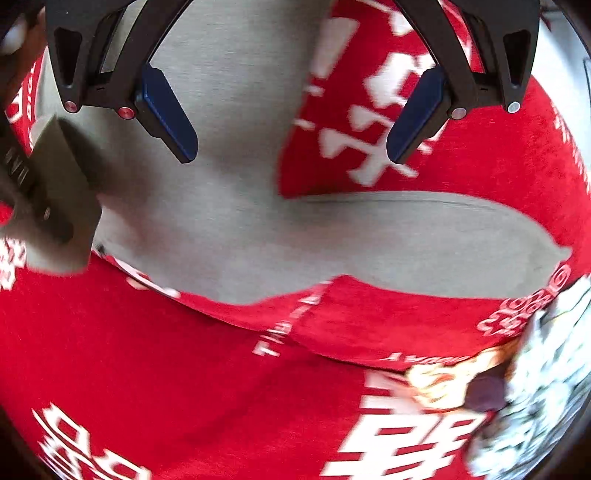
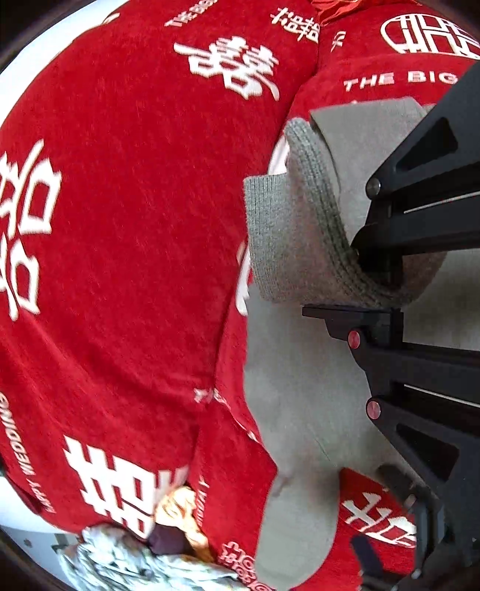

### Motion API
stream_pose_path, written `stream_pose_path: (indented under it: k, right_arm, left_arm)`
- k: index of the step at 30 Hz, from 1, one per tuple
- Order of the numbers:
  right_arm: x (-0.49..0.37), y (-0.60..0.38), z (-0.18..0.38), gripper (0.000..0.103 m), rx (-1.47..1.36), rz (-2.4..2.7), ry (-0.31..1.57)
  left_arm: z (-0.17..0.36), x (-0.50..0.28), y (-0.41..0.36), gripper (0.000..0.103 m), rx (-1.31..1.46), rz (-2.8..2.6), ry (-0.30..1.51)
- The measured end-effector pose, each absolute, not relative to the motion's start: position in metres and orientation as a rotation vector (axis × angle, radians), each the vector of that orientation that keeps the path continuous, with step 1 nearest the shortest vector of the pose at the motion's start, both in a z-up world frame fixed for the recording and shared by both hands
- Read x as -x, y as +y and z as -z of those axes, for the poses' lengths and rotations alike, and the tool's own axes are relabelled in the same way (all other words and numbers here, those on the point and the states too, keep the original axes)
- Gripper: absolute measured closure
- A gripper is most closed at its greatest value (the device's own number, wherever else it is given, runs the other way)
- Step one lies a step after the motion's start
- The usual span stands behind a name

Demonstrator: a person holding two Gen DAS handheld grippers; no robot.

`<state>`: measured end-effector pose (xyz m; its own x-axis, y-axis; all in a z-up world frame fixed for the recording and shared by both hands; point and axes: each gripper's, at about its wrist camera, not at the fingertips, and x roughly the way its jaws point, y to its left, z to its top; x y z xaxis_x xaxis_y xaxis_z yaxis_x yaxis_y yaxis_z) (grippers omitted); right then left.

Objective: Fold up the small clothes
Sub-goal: 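Lift the cuff with the right gripper and fold the sleeve across the sweater body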

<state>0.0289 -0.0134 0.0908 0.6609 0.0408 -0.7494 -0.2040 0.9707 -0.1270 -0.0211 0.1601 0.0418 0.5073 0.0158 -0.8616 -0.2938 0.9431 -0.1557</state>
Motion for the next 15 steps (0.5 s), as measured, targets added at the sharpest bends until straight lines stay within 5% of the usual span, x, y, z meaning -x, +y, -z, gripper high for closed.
stream_pose_path:
  k: [9,12,14,15]
  right_arm:
    - [-0.028,0.029,-0.032,0.096,0.281,-0.203,0.982]
    - [-0.024,0.041,-0.02,0.084,0.277,-0.265,1.029]
    - [-0.017,0.049,-0.02,0.058,0.294,-0.302,1.019]
    - [-0.013,0.053,-0.023,0.053,0.301,-0.316,1.004]
  left_arm:
    - [-0.028,0.041,0.213,0.0,0.371,-0.285,1.026]
    - [-0.026,0.048,0.226,0.0,0.4,-0.309,1.026]
    - [-0.025,0.051,0.235,0.0,0.421,-0.325,1.028]
    - [-0.024,0.053,0.239,0.0,0.428,-0.333,1.027]
